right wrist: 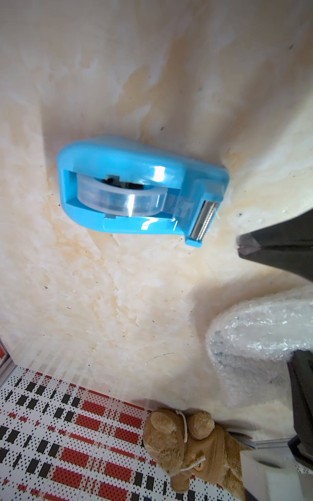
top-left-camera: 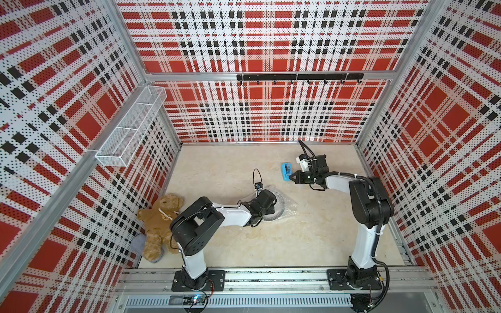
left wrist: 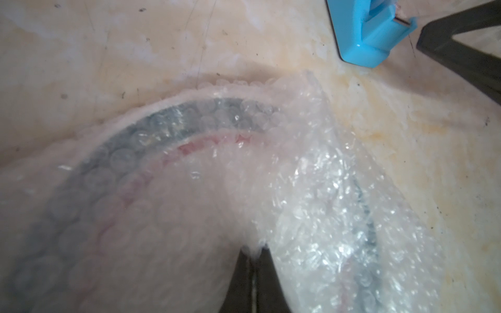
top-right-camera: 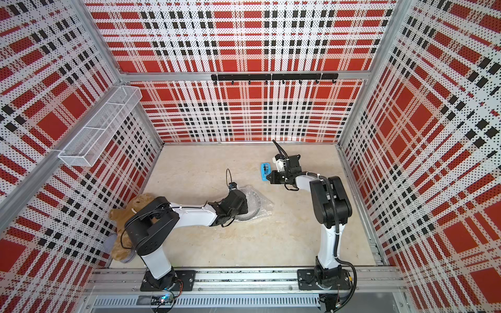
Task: Wrap dinner plates in bubble wrap
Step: Pull the tape from the tape cutter.
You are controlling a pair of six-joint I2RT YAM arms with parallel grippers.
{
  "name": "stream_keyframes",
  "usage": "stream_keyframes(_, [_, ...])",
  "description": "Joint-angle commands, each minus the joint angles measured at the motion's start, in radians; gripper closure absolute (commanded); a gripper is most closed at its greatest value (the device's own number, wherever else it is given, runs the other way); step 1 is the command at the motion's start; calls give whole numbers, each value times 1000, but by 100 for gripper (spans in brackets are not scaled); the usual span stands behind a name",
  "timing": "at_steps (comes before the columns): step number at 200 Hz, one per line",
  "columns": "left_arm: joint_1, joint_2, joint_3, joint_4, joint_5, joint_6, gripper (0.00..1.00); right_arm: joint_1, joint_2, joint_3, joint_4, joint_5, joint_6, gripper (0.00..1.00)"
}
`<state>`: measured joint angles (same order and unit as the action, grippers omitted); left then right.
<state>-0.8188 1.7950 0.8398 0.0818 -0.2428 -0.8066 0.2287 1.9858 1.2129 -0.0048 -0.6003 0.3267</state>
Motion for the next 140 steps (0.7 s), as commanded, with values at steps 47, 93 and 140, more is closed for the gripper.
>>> stream_keyframes(47, [-20, 96, -44, -220, 94, 12, 100, -5, 22, 159, -133, -63, 23, 100])
stream_keyframes(93, [-20, 97, -44, -220, 92, 10, 100, -5, 87, 242, -264, -26, 11, 100])
stream_keyframes(140, [-22, 98, -45, -220, 92, 11, 100, -5, 154, 284, -340, -8, 28, 100])
